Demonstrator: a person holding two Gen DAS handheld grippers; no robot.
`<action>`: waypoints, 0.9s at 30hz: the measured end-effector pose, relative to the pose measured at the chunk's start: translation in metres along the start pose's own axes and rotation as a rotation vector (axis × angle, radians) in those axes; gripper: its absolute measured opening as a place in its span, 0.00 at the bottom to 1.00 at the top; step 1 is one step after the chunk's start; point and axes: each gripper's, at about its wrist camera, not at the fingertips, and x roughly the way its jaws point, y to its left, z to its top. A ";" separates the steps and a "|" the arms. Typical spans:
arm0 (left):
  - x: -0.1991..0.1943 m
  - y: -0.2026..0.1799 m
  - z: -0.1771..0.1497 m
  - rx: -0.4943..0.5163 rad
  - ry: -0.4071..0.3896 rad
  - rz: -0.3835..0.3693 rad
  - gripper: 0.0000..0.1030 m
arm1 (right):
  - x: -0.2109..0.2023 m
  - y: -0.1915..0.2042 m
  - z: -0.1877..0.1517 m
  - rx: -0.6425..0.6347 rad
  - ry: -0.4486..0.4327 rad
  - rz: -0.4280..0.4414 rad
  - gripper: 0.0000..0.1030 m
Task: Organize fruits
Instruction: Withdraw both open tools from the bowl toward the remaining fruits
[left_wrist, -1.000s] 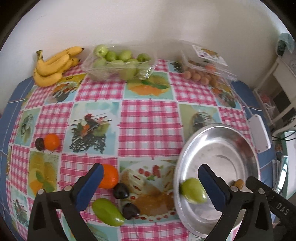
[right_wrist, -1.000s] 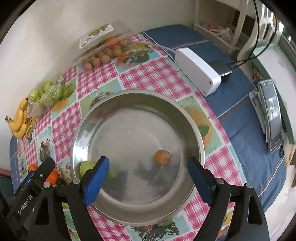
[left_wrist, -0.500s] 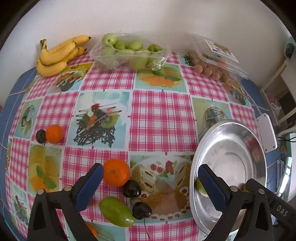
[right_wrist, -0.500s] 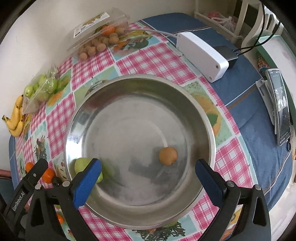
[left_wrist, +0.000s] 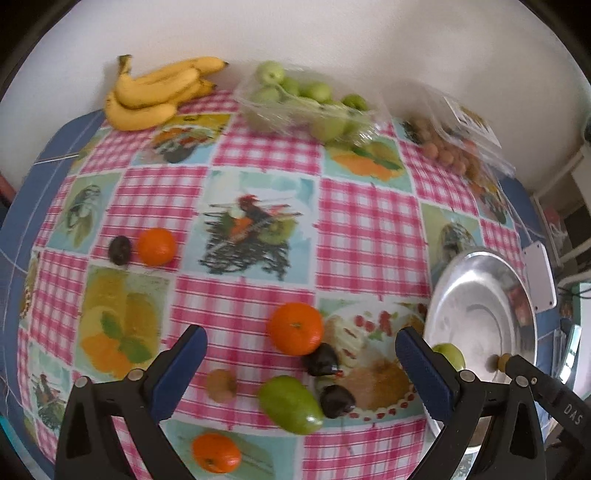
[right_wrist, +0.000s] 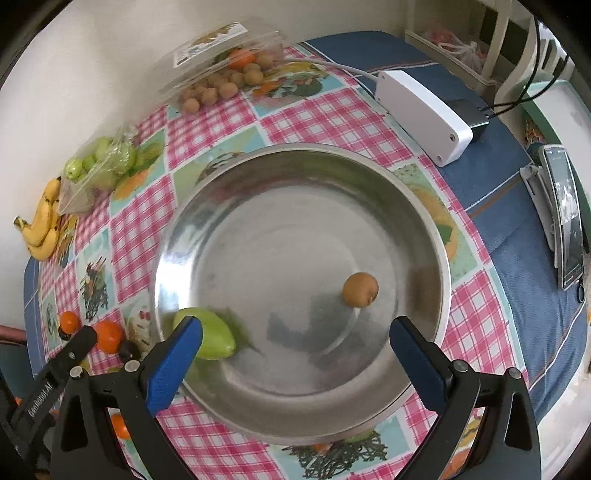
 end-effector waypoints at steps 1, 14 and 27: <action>-0.002 0.005 0.000 -0.005 -0.006 0.006 1.00 | -0.002 0.002 -0.001 -0.001 -0.004 0.003 0.98; -0.027 0.068 -0.003 -0.119 -0.039 0.028 1.00 | -0.020 0.053 -0.026 -0.094 -0.033 0.052 0.98; -0.044 0.103 -0.016 -0.161 -0.054 0.037 1.00 | -0.017 0.109 -0.054 -0.219 -0.005 0.127 0.98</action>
